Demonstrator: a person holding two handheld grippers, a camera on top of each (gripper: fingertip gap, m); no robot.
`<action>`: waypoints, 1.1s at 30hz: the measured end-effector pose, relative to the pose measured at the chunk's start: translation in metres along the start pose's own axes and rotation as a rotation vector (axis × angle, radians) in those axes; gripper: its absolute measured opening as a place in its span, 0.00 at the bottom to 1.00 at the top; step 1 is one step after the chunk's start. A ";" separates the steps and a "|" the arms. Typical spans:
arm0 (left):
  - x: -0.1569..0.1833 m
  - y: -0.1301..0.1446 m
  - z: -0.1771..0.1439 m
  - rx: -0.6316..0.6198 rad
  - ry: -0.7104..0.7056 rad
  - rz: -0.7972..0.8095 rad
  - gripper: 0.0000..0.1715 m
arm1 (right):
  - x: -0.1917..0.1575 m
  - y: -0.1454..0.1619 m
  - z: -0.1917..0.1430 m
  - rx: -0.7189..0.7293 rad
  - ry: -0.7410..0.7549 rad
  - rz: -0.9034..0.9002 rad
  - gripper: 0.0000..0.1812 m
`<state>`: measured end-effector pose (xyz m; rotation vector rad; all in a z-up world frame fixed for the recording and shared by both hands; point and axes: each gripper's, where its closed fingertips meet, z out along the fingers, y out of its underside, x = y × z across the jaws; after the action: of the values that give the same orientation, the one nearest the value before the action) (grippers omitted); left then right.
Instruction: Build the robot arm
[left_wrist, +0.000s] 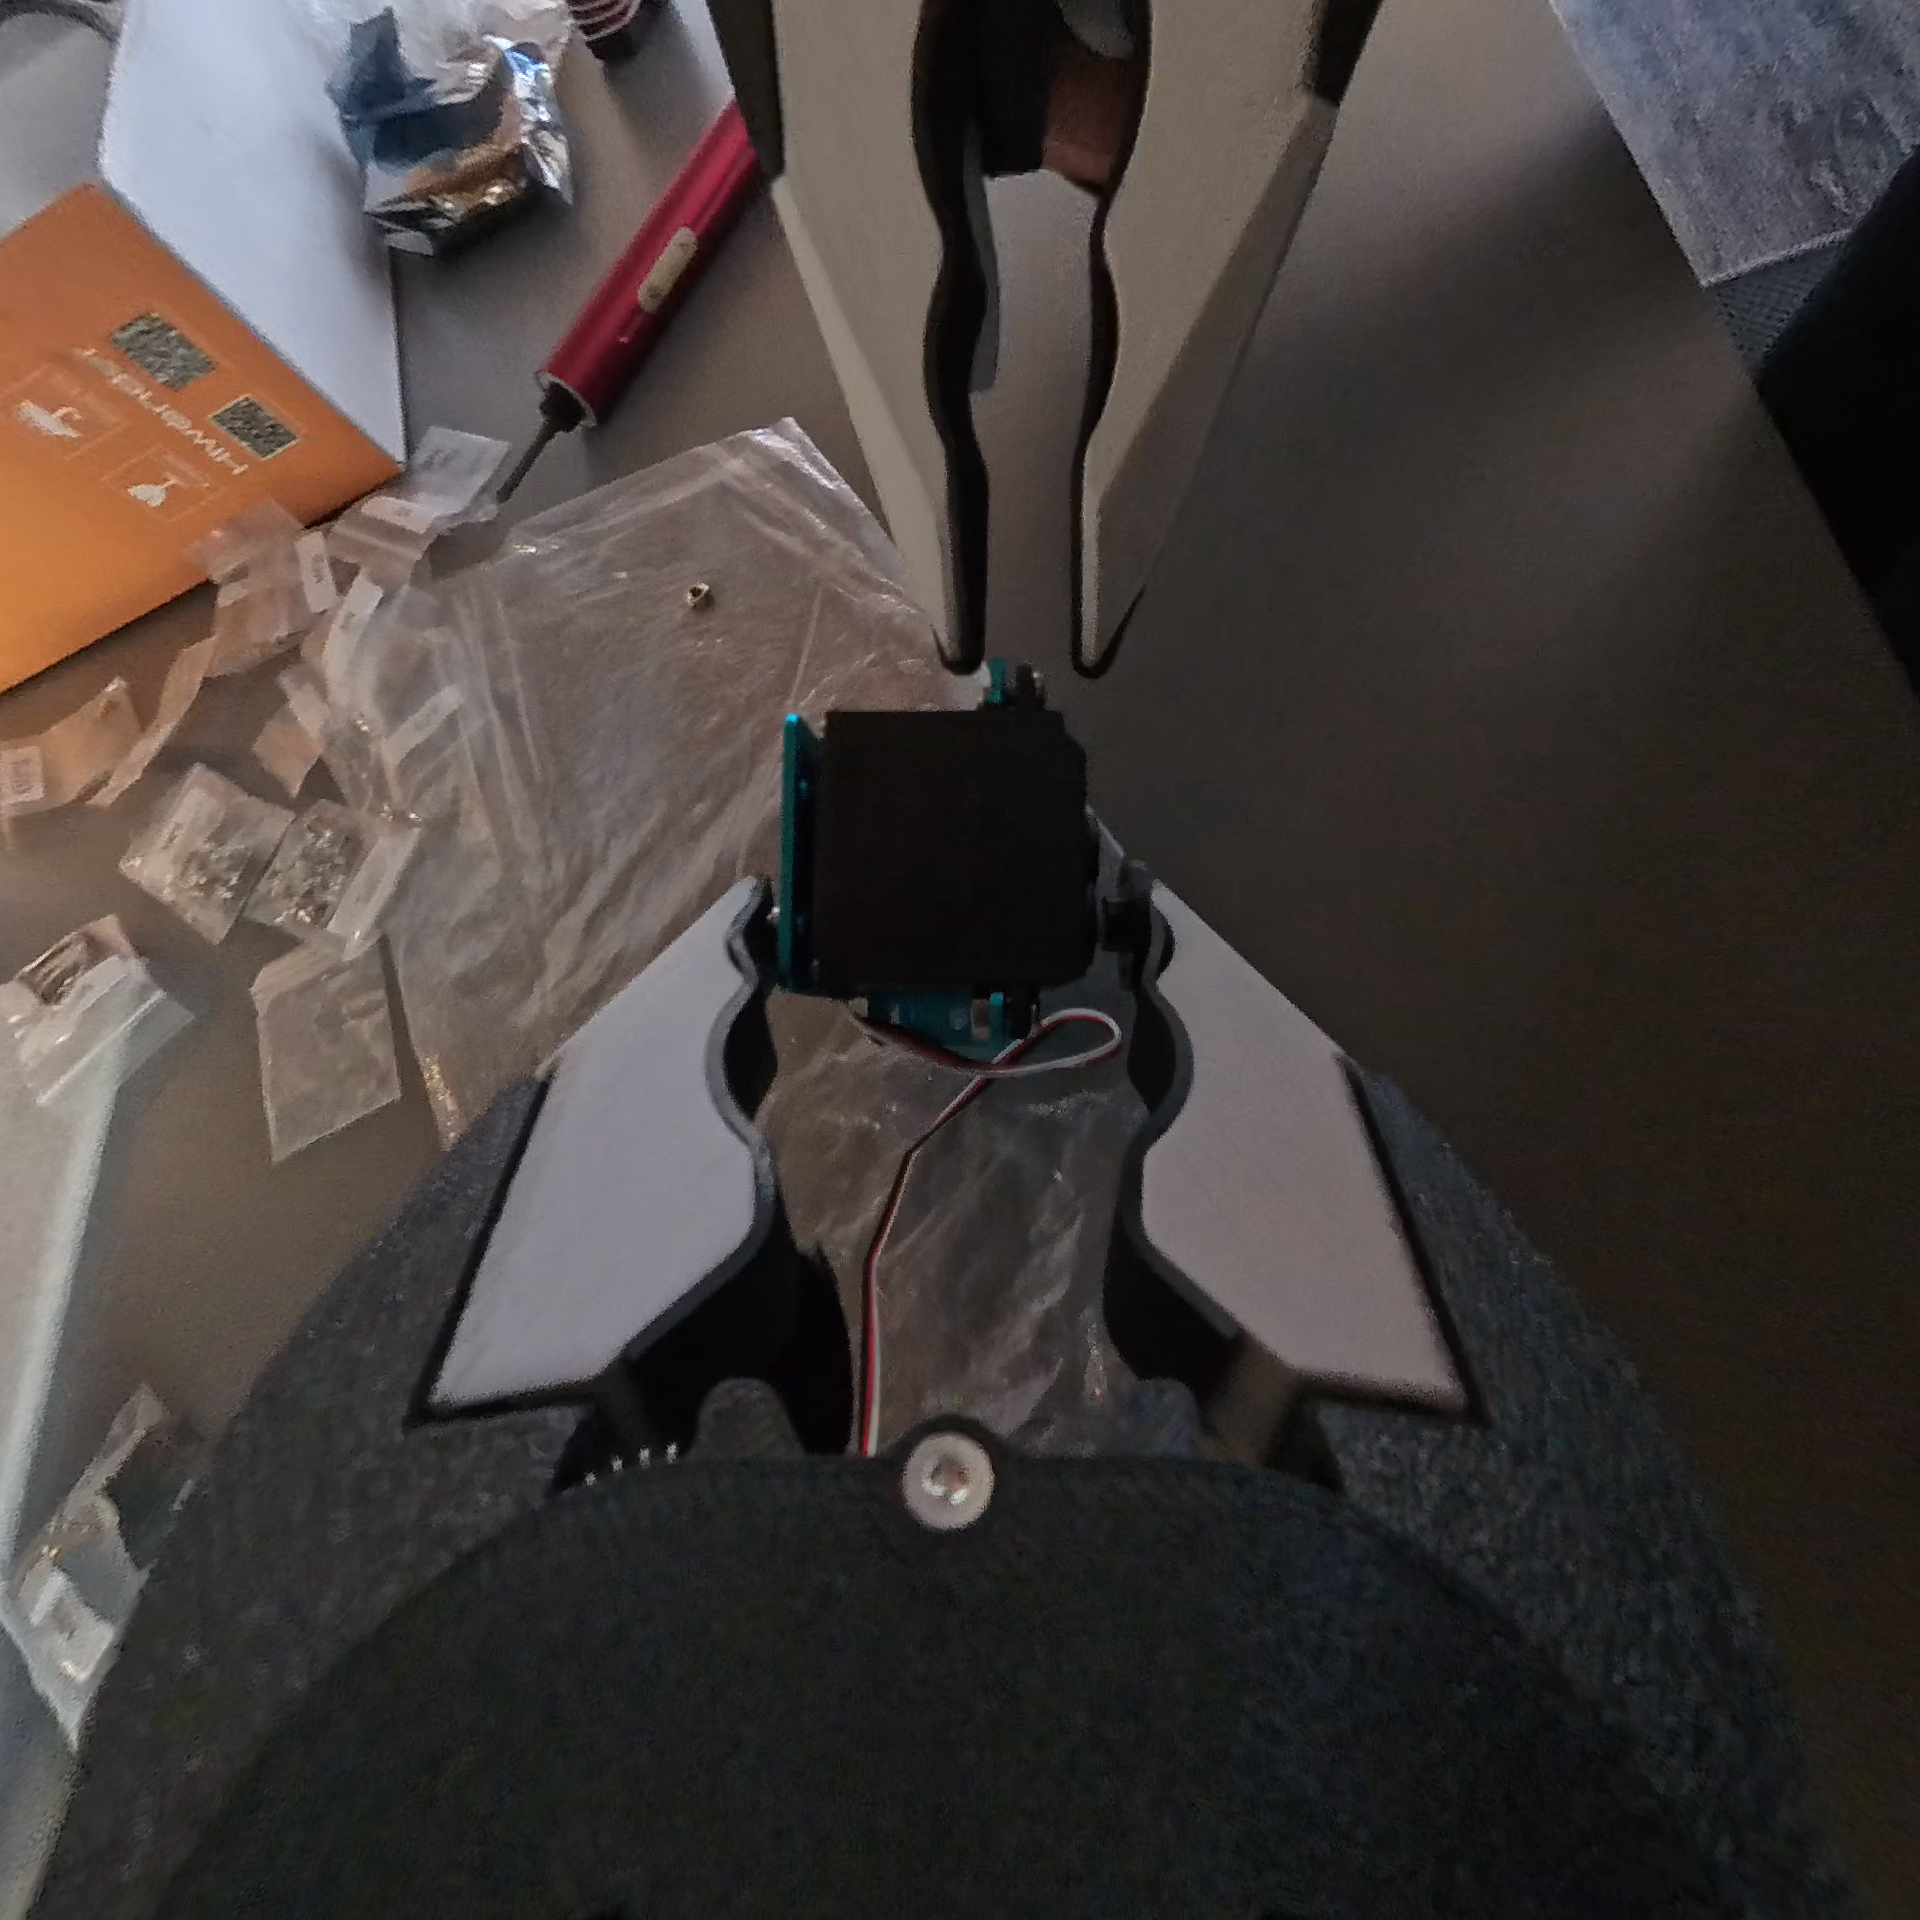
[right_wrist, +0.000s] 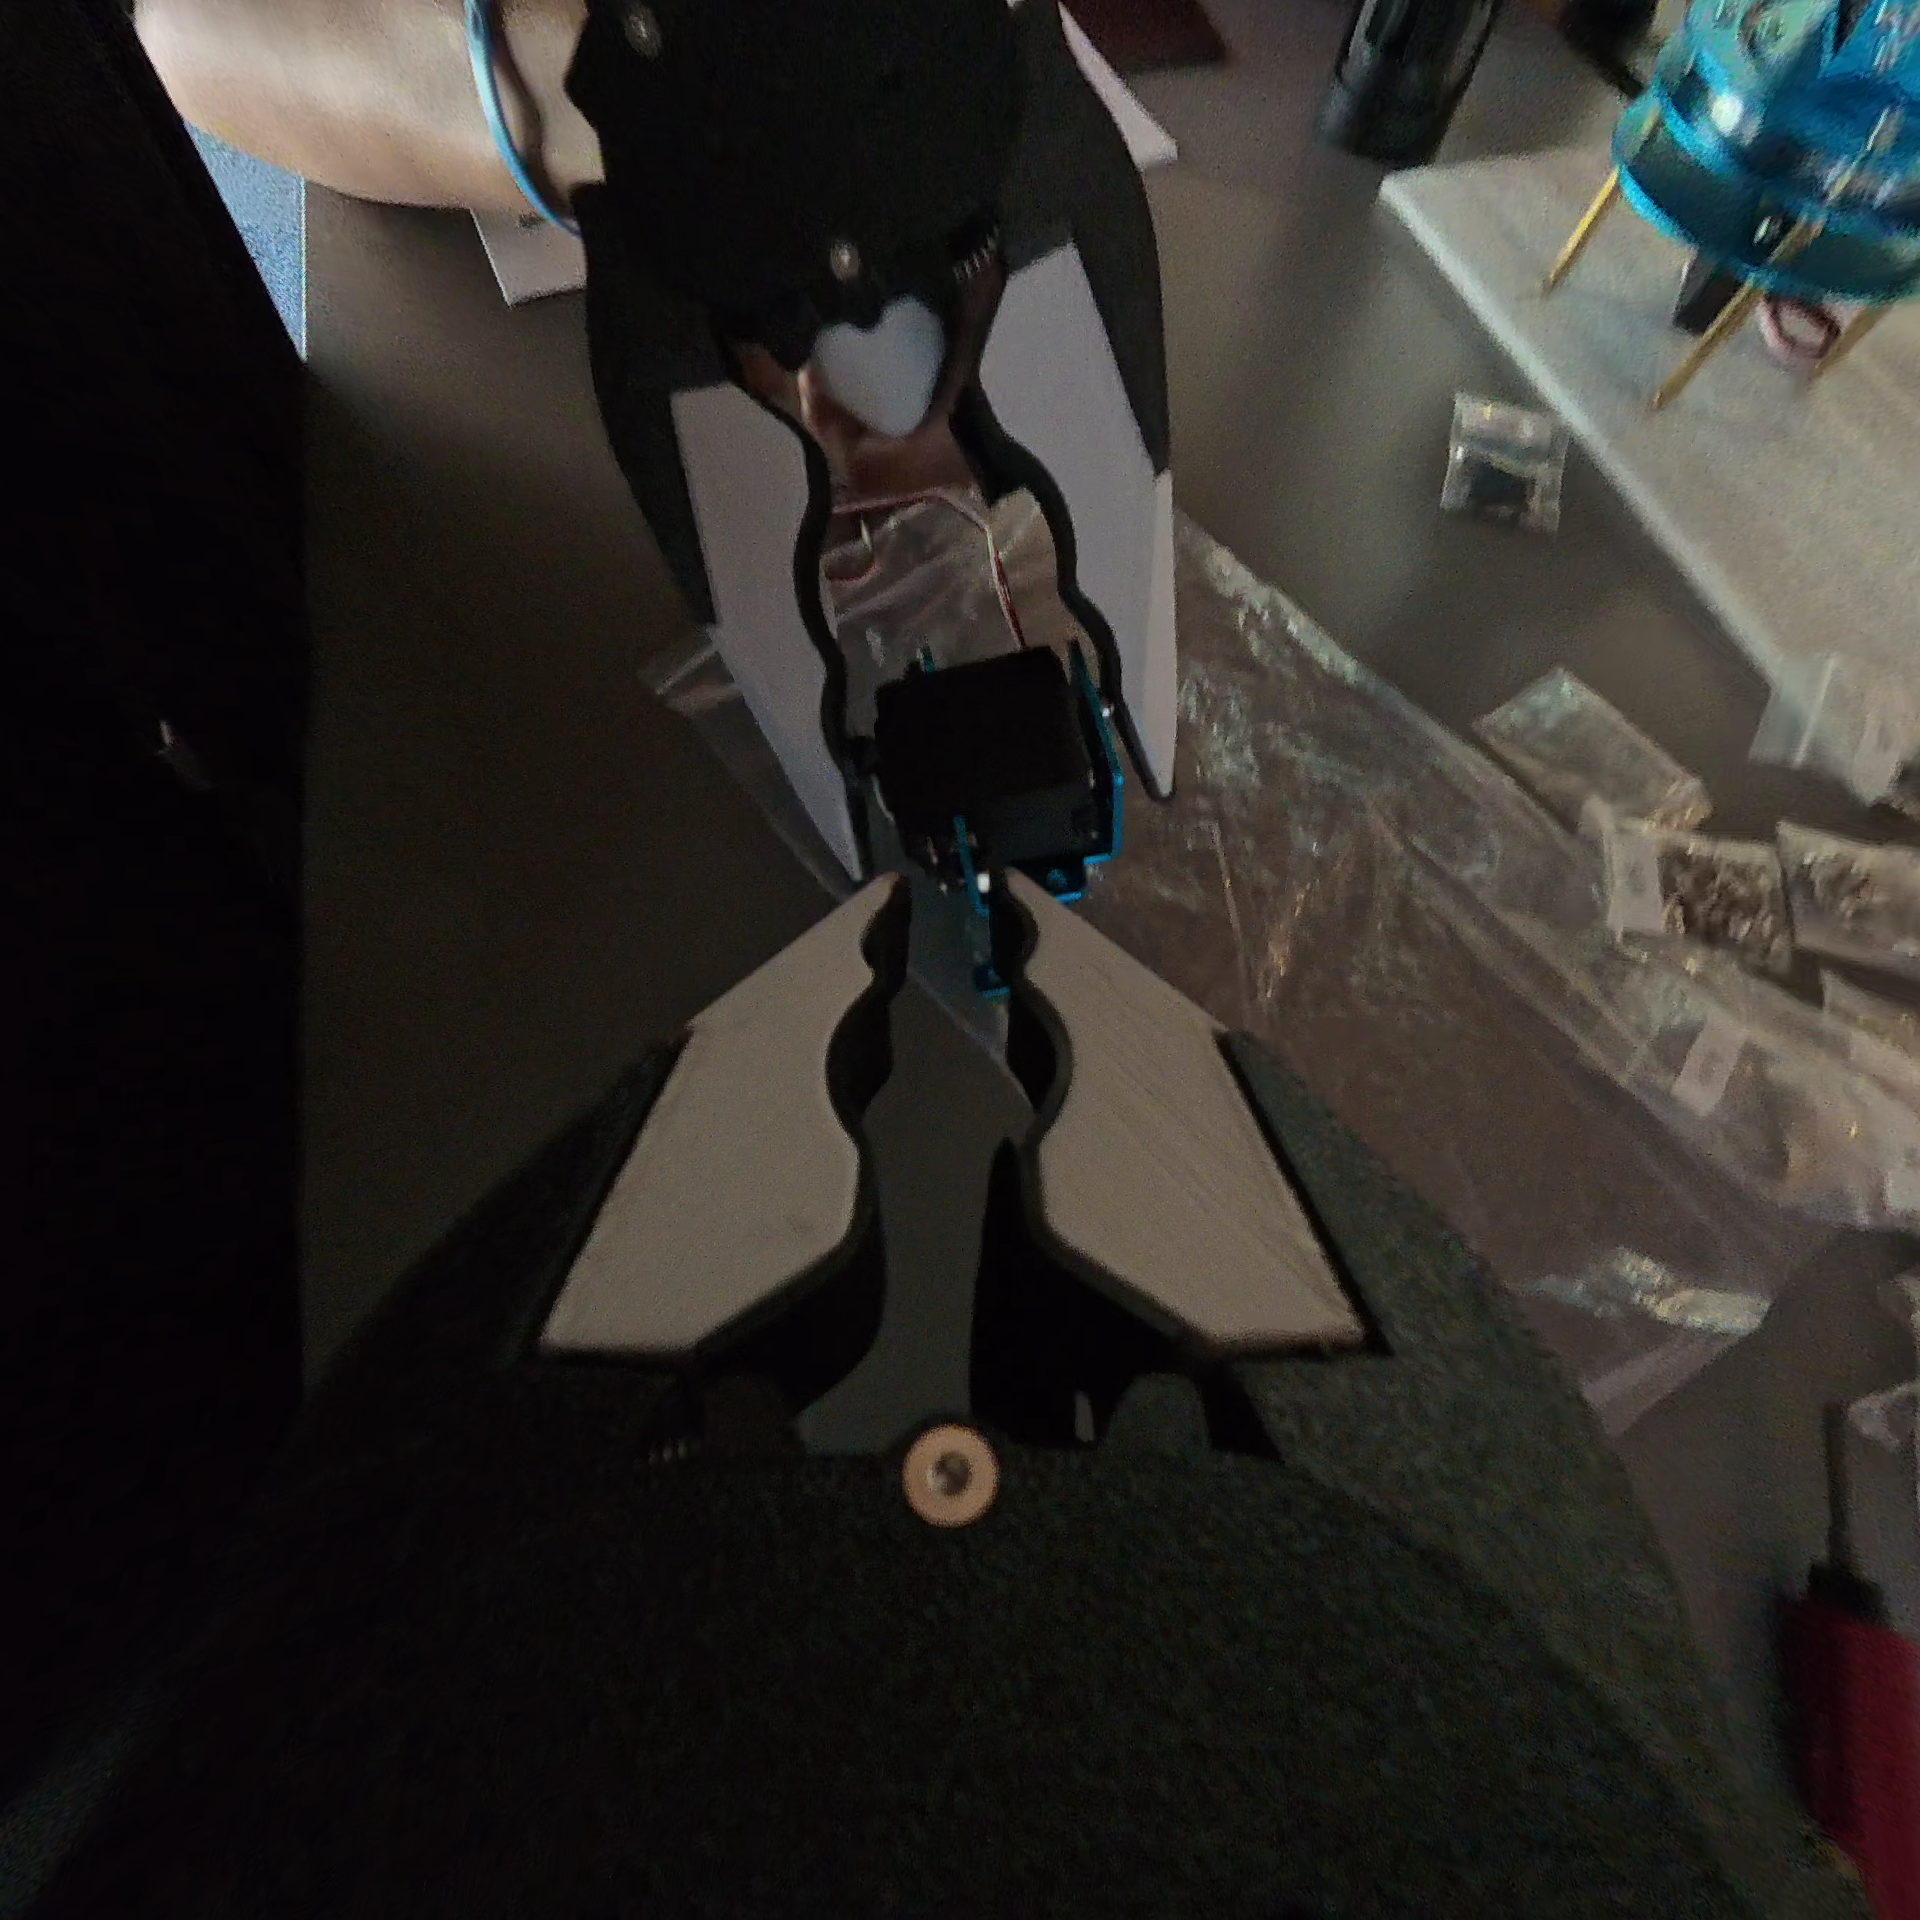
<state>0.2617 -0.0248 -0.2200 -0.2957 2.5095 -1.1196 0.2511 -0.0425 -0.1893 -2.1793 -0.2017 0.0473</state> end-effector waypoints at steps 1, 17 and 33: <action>-0.001 0.000 -0.002 0.007 -0.009 -0.004 0.40 | 0.000 -0.004 0.003 -0.001 0.001 -0.023 0.07; 0.002 0.067 -0.054 -0.082 0.017 -0.181 0.40 | -0.015 -0.070 0.085 -0.275 -0.275 -0.164 0.05; -0.014 0.066 -0.091 0.089 -0.041 -0.358 0.34 | 0.016 -0.051 0.089 -0.102 -0.595 0.157 0.24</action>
<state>0.2342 0.0844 -0.2104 -0.7572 2.4212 -1.3369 0.2510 0.0609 -0.1990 -2.2254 -0.3717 0.7932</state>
